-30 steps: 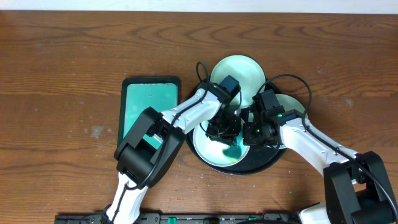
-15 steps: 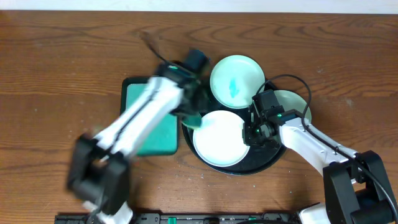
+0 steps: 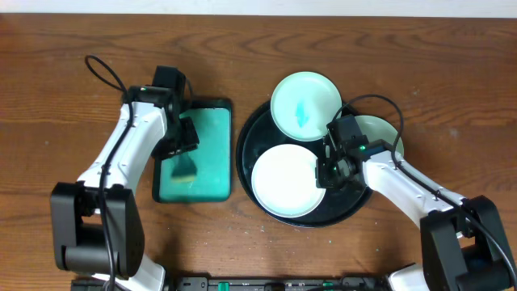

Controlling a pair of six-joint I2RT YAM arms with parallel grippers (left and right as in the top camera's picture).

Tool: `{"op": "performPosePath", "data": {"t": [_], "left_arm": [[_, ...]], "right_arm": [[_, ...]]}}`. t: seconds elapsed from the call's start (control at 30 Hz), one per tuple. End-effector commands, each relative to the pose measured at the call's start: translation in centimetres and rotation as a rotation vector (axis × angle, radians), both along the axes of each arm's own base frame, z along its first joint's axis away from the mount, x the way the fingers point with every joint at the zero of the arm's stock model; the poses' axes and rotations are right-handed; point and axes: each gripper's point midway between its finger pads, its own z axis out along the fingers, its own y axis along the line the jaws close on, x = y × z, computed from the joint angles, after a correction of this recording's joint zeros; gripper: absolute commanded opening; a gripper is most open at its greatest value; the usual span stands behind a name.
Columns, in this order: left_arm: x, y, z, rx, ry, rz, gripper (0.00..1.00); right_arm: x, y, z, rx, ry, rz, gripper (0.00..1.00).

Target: Clean dirty plates on tray and stack at the side

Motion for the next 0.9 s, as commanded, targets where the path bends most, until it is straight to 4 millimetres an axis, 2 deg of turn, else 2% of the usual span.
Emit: {"op": "performPosePath", "data": {"t": [0.0, 0.03, 0.13, 0.17, 0.2, 0.27, 0.3, 0.4, 0.43, 0.53, 0.6, 0.67, 0.7, 0.87], "left_arm": [[1.1, -1.3, 3.2, -0.080, -0.098, -0.024, 0.54], [1.5, -1.5, 4.8, -0.095, -0.145, -0.029, 0.58], [1.6, -1.5, 8.7, -0.107, -0.265, -0.033, 0.60], [1.4, -1.4, 11.0, -0.114, -0.339, -0.036, 0.61], [1.2, -1.4, 12.4, -0.118, -0.385, -0.037, 0.61], [0.5, -1.2, 16.1, -0.122, -0.514, -0.039, 0.64], [0.0, -0.8, 18.1, -0.113, -0.590, -0.036, 0.65], [-1.6, -0.1, 21.7, -0.099, -0.716, -0.028, 0.70], [-2.8, 0.3, 23.5, -0.088, -0.784, -0.021, 0.72], [-4.6, 0.6, 25.8, -0.092, -0.871, -0.018, 0.76], [-5.5, 0.7, 26.9, -0.097, -0.915, -0.018, 0.77], [-6.2, 0.8, 27.6, -0.100, -0.946, -0.018, 0.78], [-6.6, 0.9, 27.9, -0.101, -0.959, -0.018, 0.78], [-6.9, 0.9, 28.1, -0.102, -0.967, -0.018, 0.78]], "right_arm": [[3.1, -0.8, 4.6, -0.054, -0.145, -0.024, 0.01], [4.3, -0.7, 6.9, -0.052, -0.211, -0.007, 0.01], [6.7, 0.8, 11.9, -0.019, -0.361, 0.061, 0.01], [7.5, 1.8, 13.9, -0.004, -0.427, 0.096, 0.01], [8.1, 2.6, 15.0, 0.005, -0.469, 0.123, 0.01], [9.7, 5.8, 17.7, 0.033, -0.619, 0.197, 0.01], [10.1, 7.0, 18.4, 0.038, -0.670, 0.221, 0.01], [11.1, 10.8, 19.7, 0.030, -0.807, 0.296, 0.01], [11.6, 13.0, 19.8, 0.005, -0.874, 0.350, 0.01], [12.4, 16.3, 19.2, -0.086, -0.991, 0.437, 0.01], [12.4, 17.5, 19.7, -0.144, -1.055, 0.443, 0.01], [12.0, 18.3, 20.9, -0.190, -1.119, 0.437, 0.01], [11.5, 19.1, 22.1, -0.228, -1.177, 0.455, 0.01], [9.1, 21.1, 25.8, -0.419, -1.344, 0.526, 0.01]]}}
